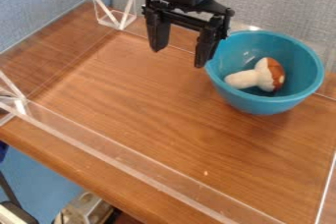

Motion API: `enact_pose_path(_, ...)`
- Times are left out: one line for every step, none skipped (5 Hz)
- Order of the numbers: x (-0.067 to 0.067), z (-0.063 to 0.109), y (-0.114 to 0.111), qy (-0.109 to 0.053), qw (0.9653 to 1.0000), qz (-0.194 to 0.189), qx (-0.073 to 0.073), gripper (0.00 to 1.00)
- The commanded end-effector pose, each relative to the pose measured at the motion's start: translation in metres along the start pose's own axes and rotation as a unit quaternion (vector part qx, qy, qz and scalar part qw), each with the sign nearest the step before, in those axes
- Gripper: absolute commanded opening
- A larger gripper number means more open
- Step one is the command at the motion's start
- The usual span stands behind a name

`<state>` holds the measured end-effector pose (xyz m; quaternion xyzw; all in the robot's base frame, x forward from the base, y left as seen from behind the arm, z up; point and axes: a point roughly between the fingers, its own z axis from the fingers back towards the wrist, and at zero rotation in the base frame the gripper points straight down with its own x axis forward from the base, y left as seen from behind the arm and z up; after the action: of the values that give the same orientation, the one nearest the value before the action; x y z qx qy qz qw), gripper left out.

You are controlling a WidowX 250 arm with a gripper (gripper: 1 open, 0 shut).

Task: Remove the mushroom from inside the blue bowl and put it on the table

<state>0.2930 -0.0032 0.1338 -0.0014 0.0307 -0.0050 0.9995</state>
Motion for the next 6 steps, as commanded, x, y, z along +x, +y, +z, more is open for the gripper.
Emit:
enact_pose_path(0.012,0.001,-0.013,-0.008,0.9987,-0.05,0.006,1.0)
enact_pose_path(0.028,0.002,-0.031,-0.017,0.9923,-0.122,0.012,1.0)
enact_pose_path(0.047,-0.002,-0.062,-0.021,0.979,-0.202,0.016,1.0)
enact_pose_path(0.067,-0.011,-0.091,-0.02,0.961,-0.275,0.023,1.0)
enact_pose_path(0.078,-0.027,-0.1,-0.01,0.9533,-0.301,0.025,1.0)
enact_pose_path(0.085,-0.041,-0.097,-0.001,0.9528,-0.303,0.025,1.0)
